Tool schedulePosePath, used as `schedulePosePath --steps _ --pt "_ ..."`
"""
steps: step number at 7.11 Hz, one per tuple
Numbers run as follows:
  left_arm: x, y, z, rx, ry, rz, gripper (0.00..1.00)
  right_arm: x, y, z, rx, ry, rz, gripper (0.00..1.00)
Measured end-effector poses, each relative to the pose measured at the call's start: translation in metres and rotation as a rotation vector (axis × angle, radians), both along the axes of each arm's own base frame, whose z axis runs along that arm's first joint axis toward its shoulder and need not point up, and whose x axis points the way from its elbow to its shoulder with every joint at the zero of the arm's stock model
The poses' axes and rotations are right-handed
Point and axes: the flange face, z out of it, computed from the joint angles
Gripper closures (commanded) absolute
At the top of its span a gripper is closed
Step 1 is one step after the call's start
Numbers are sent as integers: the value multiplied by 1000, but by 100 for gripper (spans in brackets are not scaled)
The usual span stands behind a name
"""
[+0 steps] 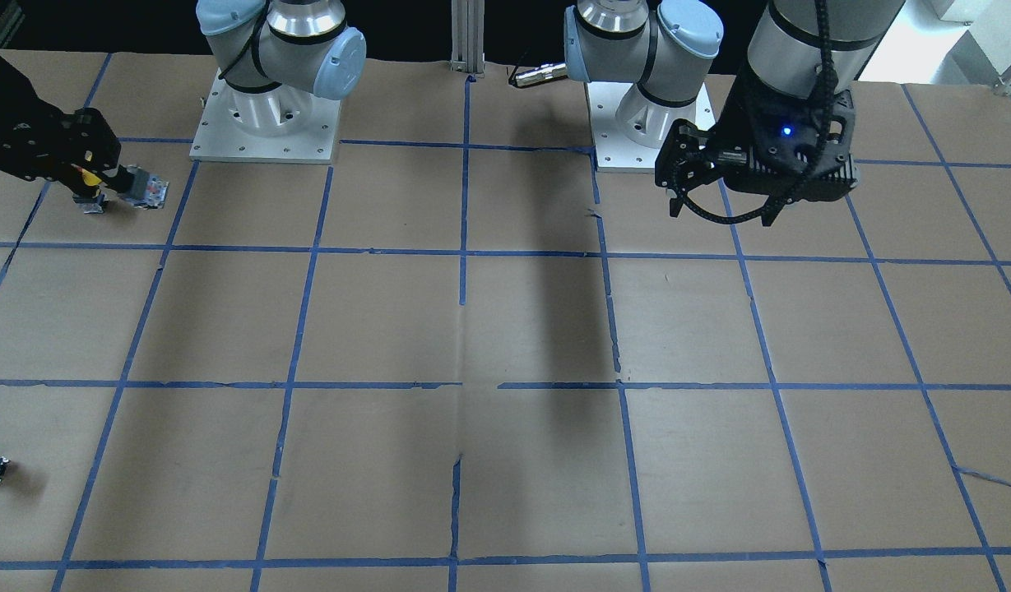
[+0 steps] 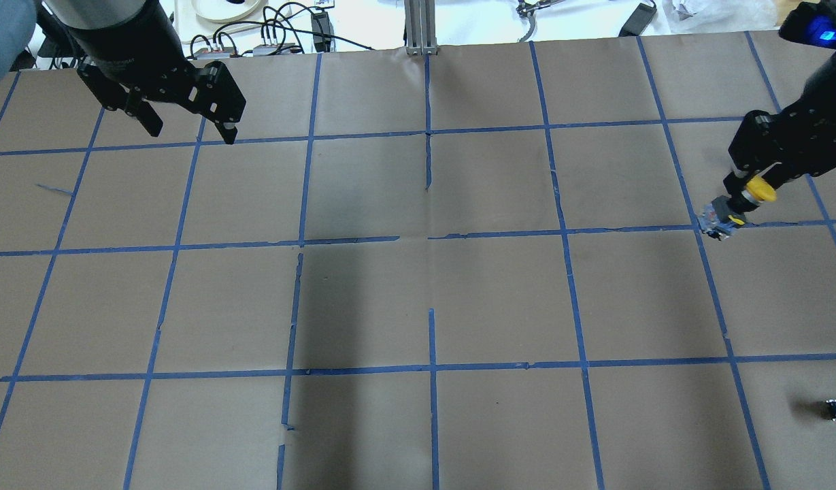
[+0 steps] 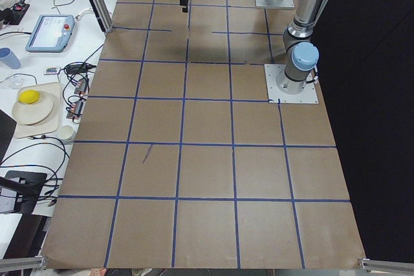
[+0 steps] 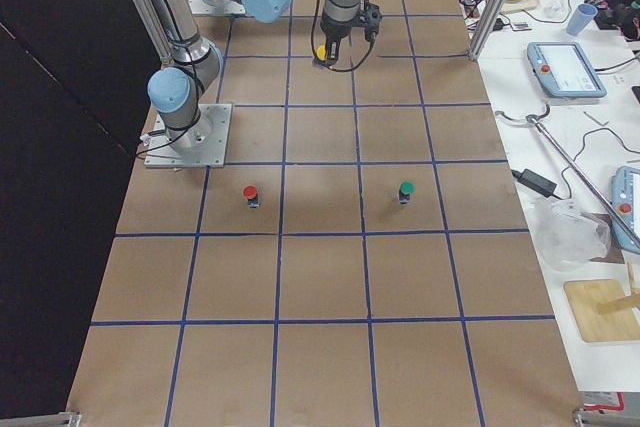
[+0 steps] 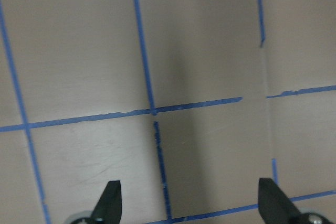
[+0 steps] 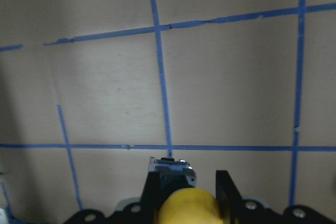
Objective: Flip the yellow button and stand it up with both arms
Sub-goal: 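Carry the button with the right gripper down toward the table near the green button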
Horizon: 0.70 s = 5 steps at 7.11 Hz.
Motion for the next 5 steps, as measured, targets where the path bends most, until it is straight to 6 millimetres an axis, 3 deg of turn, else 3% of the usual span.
schedulePosePath --steps 2,5 --pt "4 6 -13 6 0 14 5 -42 -8 -26 -53 97 288 90" --pt "23 -1 -20 -50 101 61 4 -95 1 -96 -203 181 709 90"
